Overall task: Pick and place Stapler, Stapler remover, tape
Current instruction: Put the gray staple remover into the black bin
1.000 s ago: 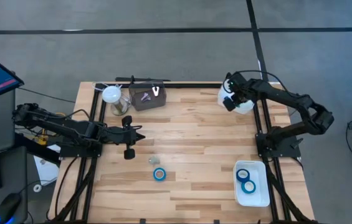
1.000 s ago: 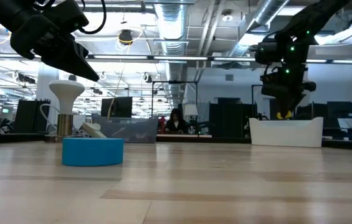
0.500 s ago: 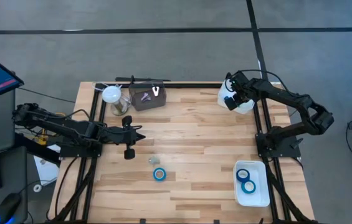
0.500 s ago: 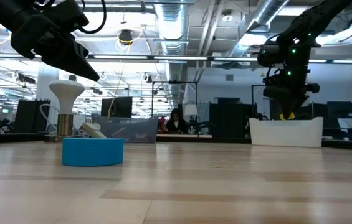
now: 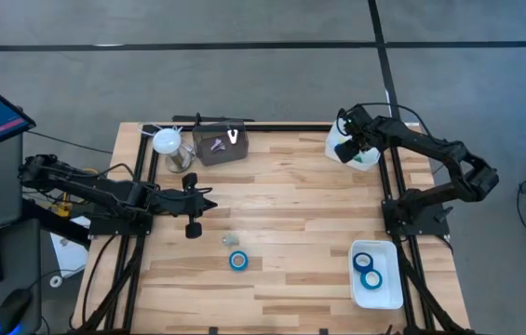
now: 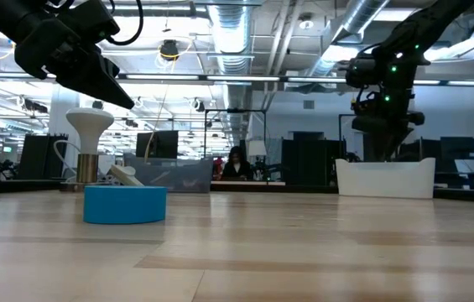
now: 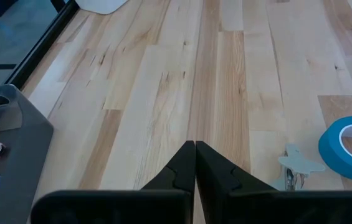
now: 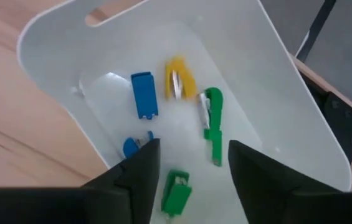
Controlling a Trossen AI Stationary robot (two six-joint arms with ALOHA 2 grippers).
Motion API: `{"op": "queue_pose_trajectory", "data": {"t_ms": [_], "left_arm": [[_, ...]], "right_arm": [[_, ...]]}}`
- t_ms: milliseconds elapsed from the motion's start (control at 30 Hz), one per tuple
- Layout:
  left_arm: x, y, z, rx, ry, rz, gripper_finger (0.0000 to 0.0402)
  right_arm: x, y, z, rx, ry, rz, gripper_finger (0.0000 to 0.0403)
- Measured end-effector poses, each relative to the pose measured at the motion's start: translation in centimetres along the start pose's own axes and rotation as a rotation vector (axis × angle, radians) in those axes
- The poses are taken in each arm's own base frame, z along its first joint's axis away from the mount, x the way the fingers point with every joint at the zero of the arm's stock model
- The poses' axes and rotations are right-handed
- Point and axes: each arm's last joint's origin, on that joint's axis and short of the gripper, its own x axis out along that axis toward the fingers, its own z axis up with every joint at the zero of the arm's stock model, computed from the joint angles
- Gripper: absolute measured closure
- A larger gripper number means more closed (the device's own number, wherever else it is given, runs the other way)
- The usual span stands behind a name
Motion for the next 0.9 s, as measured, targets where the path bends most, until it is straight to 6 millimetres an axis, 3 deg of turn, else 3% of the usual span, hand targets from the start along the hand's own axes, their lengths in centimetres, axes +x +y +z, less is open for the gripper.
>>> {"op": "queue_pose_trajectory", "data": {"t_ms": [200, 400, 667, 900], "left_arm": [[0.0, 0.0, 0.0, 0.001, 0.0, 0.0, 0.0398], [0.0, 0.0, 0.0, 0.001, 0.001, 0.0, 0.0398], [0.0, 0.0, 0.0, 0.001, 0.0, 0.0, 0.0398], [0.0, 0.0, 0.0, 0.001, 0.001, 0.0, 0.0398]], "right_arm": [[-0.2, 0.7, 0.0, -0.029, -0.013, 0.013, 0.0203], [-1.2, 2.5, 0.4, -0.091, -0.051, 0.101, 0.021], [-6.6, 6.5, 3.1, -0.195, -0.226, 0.352, 0.0237], [-12.4, 11.7, 4.0, -0.287, -0.494, 0.677, 0.0255]]}}
